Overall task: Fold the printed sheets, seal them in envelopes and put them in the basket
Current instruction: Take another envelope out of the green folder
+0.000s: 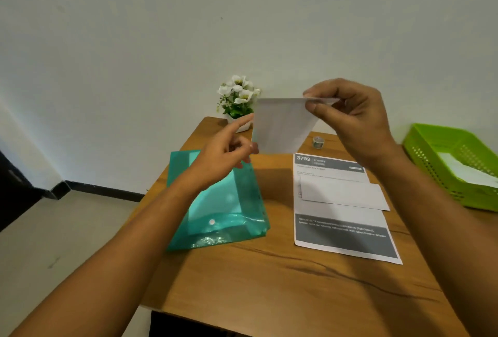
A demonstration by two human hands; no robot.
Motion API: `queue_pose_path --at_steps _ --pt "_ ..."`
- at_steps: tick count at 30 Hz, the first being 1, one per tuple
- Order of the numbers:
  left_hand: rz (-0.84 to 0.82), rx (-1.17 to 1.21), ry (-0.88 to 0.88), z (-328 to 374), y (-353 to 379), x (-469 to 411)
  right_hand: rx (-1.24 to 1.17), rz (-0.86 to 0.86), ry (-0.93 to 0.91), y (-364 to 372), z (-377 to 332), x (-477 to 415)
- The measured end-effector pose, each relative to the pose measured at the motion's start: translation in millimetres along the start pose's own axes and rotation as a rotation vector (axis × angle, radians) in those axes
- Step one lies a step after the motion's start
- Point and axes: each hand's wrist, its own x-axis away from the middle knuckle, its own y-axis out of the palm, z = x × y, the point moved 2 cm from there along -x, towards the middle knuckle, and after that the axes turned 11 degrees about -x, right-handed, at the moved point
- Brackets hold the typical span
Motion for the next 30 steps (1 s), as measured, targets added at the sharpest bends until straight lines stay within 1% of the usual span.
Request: queue_pose_path --at_steps 3,6,9,11,13,15,19,20,22,23,24,25,27,28,30 --pt "0.014 0.138 0.009 15 30 -21 -0.042 0.027 0.102 -22 12 21" --pt "0.050 0.181 -0.021 14 64 -31 -0.134 0.160 0.268 -48 25 47" --pt "0.059 0.113 -0.053 13 101 -32 -0.186 0.361 0.519 -72 49 82" --pt "0.040 0.053 -0.076 7 122 -29 -0.337 0.450 0.719 -79 64 105" --pt "-0.006 -0.015 -0.081 1 141 -27 -0.533 0.495 0.848 -80 73 123" --pt "-0.046 -0.126 -0.066 -7 154 -25 -0.649 0.533 0.910 -81 79 135" --pt "-0.113 -0.337 -0.051 -22 168 -20 -0.669 0.607 0.995 -77 90 147" --pt "-0.088 -0.417 -0.037 -25 169 -19 -0.674 0.624 1.015 -75 93 148" --pt "0.043 -0.528 0.007 -23 169 -14 -0.669 0.657 1.048 -70 98 151" --pt "0.095 -0.542 0.041 -20 169 -11 -0.661 0.675 1.063 -68 101 152" --pt "0.105 -0.541 0.092 -13 170 -8 -0.651 0.688 1.077 -65 103 153" --pt "0.068 -0.546 0.165 -6 173 -6 -0.644 0.693 1.089 -61 105 153" --pt "-0.070 -0.606 0.322 3 182 -1 -0.637 0.676 1.109 -53 107 151" --pt "-0.122 -0.652 0.367 5 187 0 -0.635 0.668 1.122 -50 109 150" --pt "-0.152 -0.721 0.360 3 195 -3 -0.633 0.671 1.166 -46 112 147"
